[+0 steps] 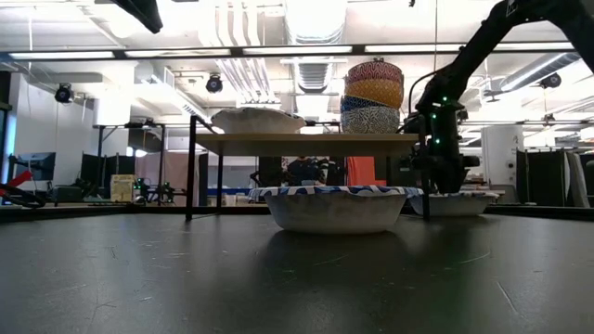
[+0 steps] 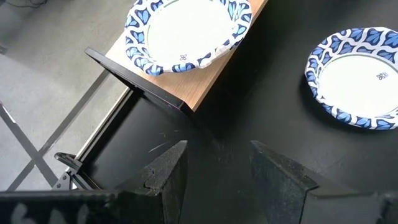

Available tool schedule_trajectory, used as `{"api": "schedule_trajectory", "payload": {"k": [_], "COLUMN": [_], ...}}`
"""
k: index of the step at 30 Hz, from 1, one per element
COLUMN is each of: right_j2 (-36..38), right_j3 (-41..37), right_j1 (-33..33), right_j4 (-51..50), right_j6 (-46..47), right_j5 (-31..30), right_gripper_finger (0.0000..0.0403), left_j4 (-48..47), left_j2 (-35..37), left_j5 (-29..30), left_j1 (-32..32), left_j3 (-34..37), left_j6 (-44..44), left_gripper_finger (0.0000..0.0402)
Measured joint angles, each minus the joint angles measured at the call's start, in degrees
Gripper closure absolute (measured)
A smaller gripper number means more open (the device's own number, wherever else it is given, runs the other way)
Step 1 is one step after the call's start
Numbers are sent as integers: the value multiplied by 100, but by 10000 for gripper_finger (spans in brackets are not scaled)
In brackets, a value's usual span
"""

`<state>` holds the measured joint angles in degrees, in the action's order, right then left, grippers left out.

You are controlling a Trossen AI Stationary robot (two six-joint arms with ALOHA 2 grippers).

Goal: Place and stack bowls onto a shelf
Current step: Stack the white and blue bowl on top of the white and blue bowl on the shelf

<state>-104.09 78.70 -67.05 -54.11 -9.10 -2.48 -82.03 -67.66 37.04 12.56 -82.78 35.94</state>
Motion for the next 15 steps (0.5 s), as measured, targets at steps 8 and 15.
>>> {"api": "schedule_trajectory", "payload": {"k": [8, 15], "right_j2": [-4, -4], "right_j3": [-44, -48], "right_j1": [2, 2], "right_j4": [31, 29], "right_j6": [2, 22], "right_j5": [12, 175], "right_gripper_finger": [287, 368], "left_j4": [9, 10], "left_j2": [0, 0], "left_j5": [0, 0], "left_j1": [0, 0], "left_j3": [0, 0], "left_j6": [-2, -2], "left_gripper_finger": [248, 248]}}
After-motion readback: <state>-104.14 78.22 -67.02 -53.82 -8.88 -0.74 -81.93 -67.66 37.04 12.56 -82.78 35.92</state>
